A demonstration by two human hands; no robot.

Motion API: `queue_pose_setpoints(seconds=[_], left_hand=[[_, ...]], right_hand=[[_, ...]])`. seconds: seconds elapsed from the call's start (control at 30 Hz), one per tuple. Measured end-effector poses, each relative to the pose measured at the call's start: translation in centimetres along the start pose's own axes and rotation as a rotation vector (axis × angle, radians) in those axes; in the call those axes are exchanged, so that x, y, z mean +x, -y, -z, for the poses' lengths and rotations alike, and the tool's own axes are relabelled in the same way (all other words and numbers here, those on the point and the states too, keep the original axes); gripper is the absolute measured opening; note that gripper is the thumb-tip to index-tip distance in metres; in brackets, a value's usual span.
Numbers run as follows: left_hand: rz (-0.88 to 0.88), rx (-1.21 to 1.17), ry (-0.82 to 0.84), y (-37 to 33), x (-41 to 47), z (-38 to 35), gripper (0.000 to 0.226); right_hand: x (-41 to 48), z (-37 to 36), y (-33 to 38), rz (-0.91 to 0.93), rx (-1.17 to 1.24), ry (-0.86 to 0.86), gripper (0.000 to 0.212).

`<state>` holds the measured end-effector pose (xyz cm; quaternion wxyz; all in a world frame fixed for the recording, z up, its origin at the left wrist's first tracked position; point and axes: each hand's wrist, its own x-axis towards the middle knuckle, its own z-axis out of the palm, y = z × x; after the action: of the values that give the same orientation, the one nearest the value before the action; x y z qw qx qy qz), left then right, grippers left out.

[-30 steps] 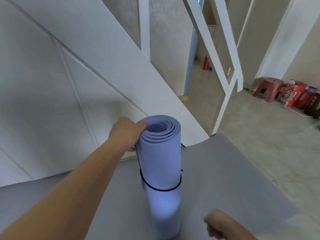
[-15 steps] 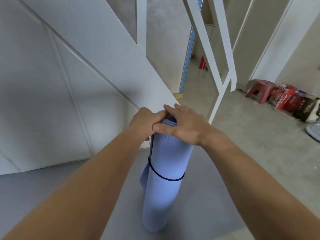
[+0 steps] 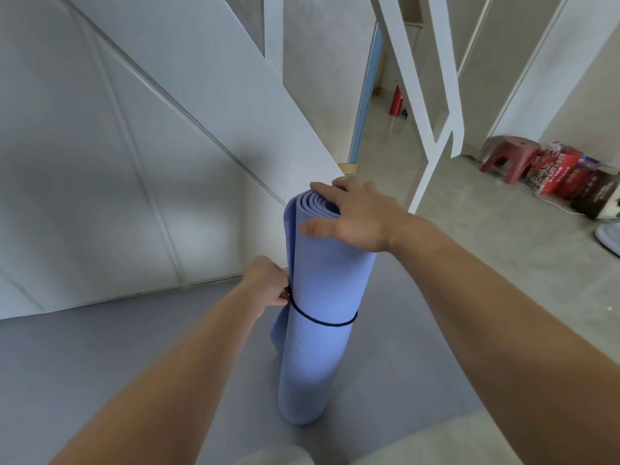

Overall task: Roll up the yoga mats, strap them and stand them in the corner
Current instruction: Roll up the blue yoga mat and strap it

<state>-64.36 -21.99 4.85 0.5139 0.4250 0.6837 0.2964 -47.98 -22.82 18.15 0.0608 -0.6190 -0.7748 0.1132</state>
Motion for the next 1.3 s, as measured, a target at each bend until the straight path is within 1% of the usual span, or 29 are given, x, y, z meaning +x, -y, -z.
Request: queue_pose_setpoints(seconds=[0.03,0.1,0.17,0.23,0.3,0.33,0.4,0.47,0.53,0.6,0.67,0.7,0.77,0.8,0.83,0.9,0.93,1.03,1.1,1.17,1.23,1.3], left_hand=[[-0.018,0.049,-0.025,0.4,0.6,-0.1,0.027],[-0.055,0.138,-0.043,1.1,1.7,-0.5,0.026],[-0.06,0.203,-0.051,2.4,2.3,-0.8,0.029],[-0.038,0.346,-0.038,4.8,2.6,-1.5,0.032],[-0.019,0.455,-0.014,7.8,2.9,-2.5,0.026],[-0.01,0.453,0.006,9.1,3.3,-3.0,0.023],[-0.016,0.423,0.023,10.4,4.1,-3.9,0.024],[-0.057,0.436,0.04,10.4,4.6,-4.0,0.024],[-0.136,0.453,0.06,9.7,4.5,-3.6,0.023],[-0.217,0.349,0.14,8.4,3.9,-2.7,0.023],[-0.281,0.227,0.193,7.5,3.8,-1.5,0.03],[-0.304,0.182,0.188,7.2,3.8,-1.0,0.028],[-0.304,0.089,0.114,7.1,3.8,-0.6,0.015],[-0.286,0.048,0.054,7.0,3.6,-0.6,0.018],[-0.262,0.025,-0.011,7.1,3.6,-0.6,0.025],[-0.258,-0.01,-0.095,6.3,3.3,-1.1,0.037],[-0.259,-0.004,-0.109,5.7,3.0,-1.3,0.042],[-0.301,0.025,-0.073,4.7,2.9,-1.8,0.057],[-0.337,0.059,-0.072,4.8,2.7,-1.6,0.058],[-0.352,0.053,-0.058,5.8,2.9,-1.2,0.049],[-0.359,0.037,-0.032,7.2,2.7,-0.7,0.03],[-0.363,0.068,-0.044,8.7,2.4,-0.3,0.05]], right_hand=[[0.1,-0.1,0.3,0.007,-0.007,-0.003,0.084],[0.2,-0.2,0.5,0.016,-0.011,-0.012,0.082],[0.3,-0.1,0.3,0.025,0.0,-0.023,0.08],[0.2,0.0,-0.1,0.035,0.019,-0.028,0.078],[0.1,-0.1,-0.6,0.05,0.034,-0.028,0.076],[0.0,-0.1,-0.9,0.05,0.041,-0.032,0.075],[0.1,-0.3,-1.6,0.044,0.06,-0.04,0.075],[0.0,-0.2,-2.2,0.022,0.087,-0.05,0.075],[-0.1,-0.3,-2.3,0.008,0.095,-0.061,0.075],[-0.3,-0.5,-2.0,0.013,0.077,-0.081,0.077],[-0.5,-0.7,-1.6,0.021,0.087,-0.111,0.079],[-0.6,-0.8,-1.5,0.027,0.116,-0.137,0.08],[-1.1,-1.1,-1.2,0.04,0.22,-0.192,0.085],[-1.4,-1.2,-1.1,0.051,0.256,-0.202,0.088],[-1.6,-1.3,-1.0,0.058,0.246,-0.191,0.092],[-1.6,-1.4,-0.7,0.052,0.113,-0.151,0.091],[-1.5,-1.4,-0.6,0.043,0.053,-0.142,0.088],[-1.3,-1.2,-0.7,0.008,-0.002,-0.144,0.082],[-1.5,-1.2,-0.7,-0.008,-0.003,-0.133,0.081],[-1.6,-1.2,-0.6,0.0,0.01,-0.151,0.08],[-1.8,-1.2,-0.4,0.018,0.054,-0.178,0.079],[-1.9,-1.2,-0.4,0.018,0.097,-0.173,0.079]])
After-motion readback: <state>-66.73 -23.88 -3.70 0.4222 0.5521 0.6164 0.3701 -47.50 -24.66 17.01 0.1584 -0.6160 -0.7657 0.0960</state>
